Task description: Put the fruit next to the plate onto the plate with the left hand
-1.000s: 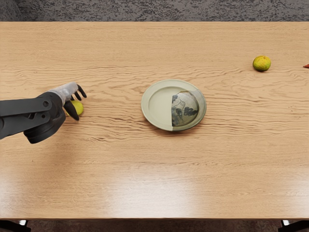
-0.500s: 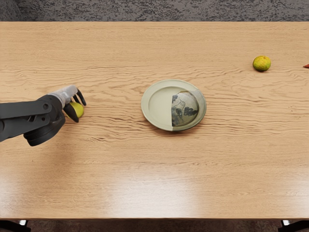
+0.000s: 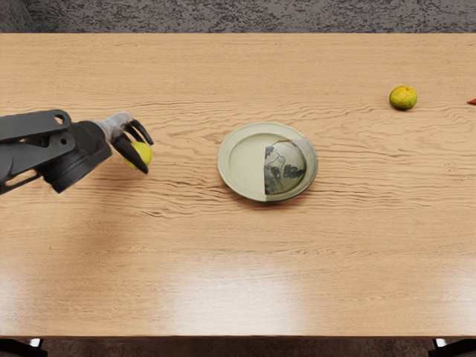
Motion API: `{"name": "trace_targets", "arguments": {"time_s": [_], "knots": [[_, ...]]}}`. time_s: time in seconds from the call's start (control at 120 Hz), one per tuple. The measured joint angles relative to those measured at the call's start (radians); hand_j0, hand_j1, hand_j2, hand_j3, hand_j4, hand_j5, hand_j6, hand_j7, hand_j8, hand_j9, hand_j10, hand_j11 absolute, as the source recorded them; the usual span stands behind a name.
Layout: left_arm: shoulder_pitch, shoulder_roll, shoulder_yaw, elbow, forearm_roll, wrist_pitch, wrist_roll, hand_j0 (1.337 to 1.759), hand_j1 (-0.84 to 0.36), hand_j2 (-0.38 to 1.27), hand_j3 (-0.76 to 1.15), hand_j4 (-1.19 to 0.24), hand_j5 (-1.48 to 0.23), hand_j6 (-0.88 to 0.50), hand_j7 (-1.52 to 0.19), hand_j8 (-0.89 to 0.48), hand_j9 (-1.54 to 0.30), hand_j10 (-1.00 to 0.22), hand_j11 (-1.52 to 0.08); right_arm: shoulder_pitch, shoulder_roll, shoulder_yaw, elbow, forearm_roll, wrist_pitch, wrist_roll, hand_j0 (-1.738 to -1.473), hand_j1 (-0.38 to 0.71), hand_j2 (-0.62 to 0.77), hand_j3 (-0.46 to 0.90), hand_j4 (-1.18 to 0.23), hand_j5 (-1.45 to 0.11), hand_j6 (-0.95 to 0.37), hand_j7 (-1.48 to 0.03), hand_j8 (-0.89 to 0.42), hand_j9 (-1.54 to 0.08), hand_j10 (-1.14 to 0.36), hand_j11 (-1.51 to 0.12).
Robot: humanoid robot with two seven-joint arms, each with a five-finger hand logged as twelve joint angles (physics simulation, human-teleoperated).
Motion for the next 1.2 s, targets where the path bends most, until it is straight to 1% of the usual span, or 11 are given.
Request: {"name": "trace_targets", "arguments": {"time_s": [0.108, 0.208, 0.325, 0.492, 0.567, 0.742, 0.783, 0.9, 0.992, 1.1, 1.2], "knots": [[0.001, -0.021, -0.089, 0.0, -0.038, -0.033, 0.0, 1.653, -0.25, 0.31, 0.0, -0.69, -0.96, -0.46, -0.96, -0.44, -0.95, -0.61, -0.94, 0.0, 0.0, 0.0, -0.001, 0.0, 0.0, 0.0, -1.658, -0.33, 0.0, 0.0, -0.01, -0.02, -0.01, -0.02, -0.01, -0.02, -0.01, -0.02], [-0.014, -0.085, -0.148, 0.0, -0.048, -0.045, 0.0, 1.653, -0.25, 0.31, 0.0, -0.7, -0.96, -0.46, -0.96, -0.44, -0.96, -0.61, -0.94, 0.0, 0.0, 0.0, -0.001, 0.0, 0.0, 0.0, -1.658, -0.33, 0.0, 0.0, -0.01, -0.02, -0.01, -0.02, -0.01, -0.02, -0.01, -0.02], [-0.053, -0.158, -0.183, 0.0, -0.054, -0.049, 0.0, 1.653, -0.26, 0.33, 0.0, -0.7, -0.96, -0.45, -0.96, -0.43, -0.96, -0.6, -0.94, 0.0, 0.0, 0.0, -0.001, 0.0, 0.0, 0.0, -1.658, -0.33, 0.0, 0.0, -0.01, -0.02, -0.01, -0.02, -0.01, -0.02, -0.01, -0.02], [-0.057, -0.256, -0.215, 0.004, -0.055, -0.051, 0.0, 1.653, -0.27, 0.34, 0.0, -0.7, -0.97, -0.45, -0.96, -0.43, -0.96, -0.6, -0.95, 0.0, 0.0, 0.0, -0.001, 0.0, -0.001, 0.0, -1.658, -0.33, 0.0, 0.0, -0.01, -0.02, -0.01, -0.02, -0.01, -0.02, -0.01, -0.02], [-0.047, -0.322, -0.217, 0.039, -0.051, -0.052, -0.001, 1.652, -0.24, 0.29, 0.0, -0.69, -0.98, -0.45, -0.96, -0.43, -0.95, -0.63, -0.95, 0.0, 0.0, 0.0, -0.001, 0.0, -0.001, 0.0, -1.658, -0.33, 0.0, 0.0, -0.01, -0.02, -0.01, -0.02, -0.01, -0.02, -0.01, -0.02], [-0.045, -0.395, -0.213, 0.138, -0.038, -0.051, -0.001, 1.653, -0.27, 0.4, 0.0, -0.7, -0.95, -0.46, -0.95, -0.44, -0.95, -0.63, -0.94, 0.0, 0.0, 0.0, -0.001, 0.0, -0.002, 0.0, -1.658, -0.33, 0.0, 0.0, -0.01, -0.02, -0.01, -0.02, -0.01, -0.02, -0.01, -0.02], [-0.048, -0.403, -0.207, 0.157, -0.036, -0.052, -0.001, 1.654, -0.24, 0.36, 0.0, -0.64, -0.87, -0.46, -0.87, -0.43, -0.87, -0.59, -0.87, 0.0, 0.0, 0.0, -0.001, 0.0, -0.002, 0.0, -1.658, -0.33, 0.0, 0.0, -0.01, -0.02, -0.01, -0.02, -0.01, -0.02, -0.01, -0.02], [-0.059, -0.404, -0.175, 0.183, -0.033, -0.062, -0.001, 1.656, -0.05, 0.21, 0.0, -0.42, -0.56, -0.31, -0.56, -0.29, -0.56, -0.39, -0.56, 0.0, 0.0, 0.0, -0.001, 0.0, -0.002, 0.0, -1.658, -0.33, 0.0, 0.0, -0.01, -0.02, -0.01, -0.02, -0.01, -0.02, -0.01, -0.02], [-0.081, -0.404, -0.171, 0.19, -0.034, -0.089, -0.001, 1.656, 0.06, 0.14, 0.0, -0.3, -0.4, -0.23, -0.4, -0.22, -0.4, -0.28, -0.4, 0.0, 0.0, 0.0, -0.001, 0.0, -0.002, 0.0, -1.658, -0.33, 0.0, 0.0, -0.01, -0.02, -0.01, -0.02, -0.01, -0.02, -0.01, -0.02], [-0.071, -0.358, -0.243, 0.19, -0.06, -0.229, -0.001, 1.657, 0.13, 0.09, 0.0, -0.21, -0.28, -0.17, -0.28, -0.17, -0.28, -0.2, -0.28, 0.0, 0.0, 0.0, -0.001, 0.0, -0.002, 0.0, -1.658, -0.33, 0.0, 0.0, -0.01, -0.02, -0.01, -0.02, -0.01, -0.02, -0.01, -0.02], [-0.063, -0.232, -0.328, 0.19, -0.156, -0.424, -0.001, 1.657, 0.18, 0.06, 0.0, -0.16, -0.21, -0.14, -0.21, -0.13, -0.21, -0.16, -0.21, 0.0, 0.0, 0.0, -0.001, 0.0, -0.002, 0.0, -1.658, -0.33, 0.0, 0.0, -0.01, -0.02, -0.01, -0.02, -0.01, -0.02, -0.01, -0.02]]}}
